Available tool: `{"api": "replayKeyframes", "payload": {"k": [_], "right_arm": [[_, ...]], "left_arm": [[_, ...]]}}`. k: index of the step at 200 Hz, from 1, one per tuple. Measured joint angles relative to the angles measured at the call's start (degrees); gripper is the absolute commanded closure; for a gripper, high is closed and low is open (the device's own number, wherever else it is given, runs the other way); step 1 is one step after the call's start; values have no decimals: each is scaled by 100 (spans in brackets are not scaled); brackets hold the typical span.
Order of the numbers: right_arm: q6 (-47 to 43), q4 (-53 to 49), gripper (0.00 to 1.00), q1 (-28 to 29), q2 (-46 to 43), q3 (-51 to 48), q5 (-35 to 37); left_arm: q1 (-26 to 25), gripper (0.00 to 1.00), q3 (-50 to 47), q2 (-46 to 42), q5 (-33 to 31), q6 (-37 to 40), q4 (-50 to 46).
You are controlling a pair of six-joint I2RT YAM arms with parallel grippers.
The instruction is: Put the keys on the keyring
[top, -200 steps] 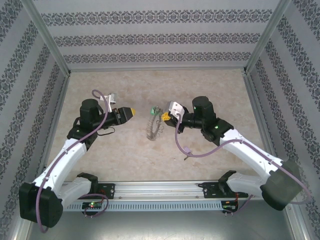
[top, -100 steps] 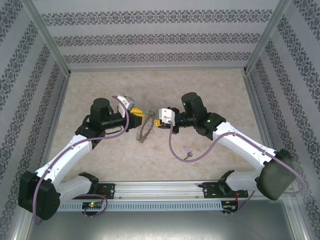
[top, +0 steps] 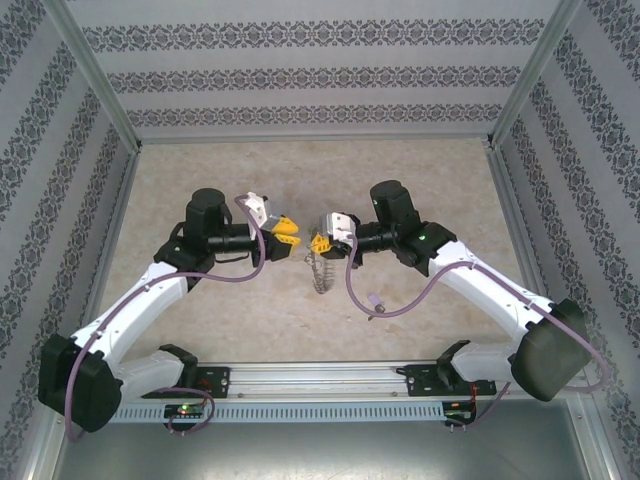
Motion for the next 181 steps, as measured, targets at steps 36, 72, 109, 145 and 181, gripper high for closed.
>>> {"api": "replayKeyframes", "payload": {"k": [36, 72, 109, 145, 181], "right_arm": [[74, 50, 100, 0, 37, 0, -197], [94, 87, 100, 0, 61, 0, -280], [94, 87, 100, 0, 63, 0, -304], [120, 87, 100, 0, 63, 0, -304], [184, 85, 100, 0, 79, 0, -293]], "left_arm": [[-101, 65, 341, 225, 428, 586, -625], [-138, 69, 363, 249, 562, 907, -931], [-140, 72, 457, 365, 535, 1097, -1115], [-199, 79, 468, 411, 463, 1235, -1244], [-249, 84, 494, 498, 407, 1246, -1241]]}}
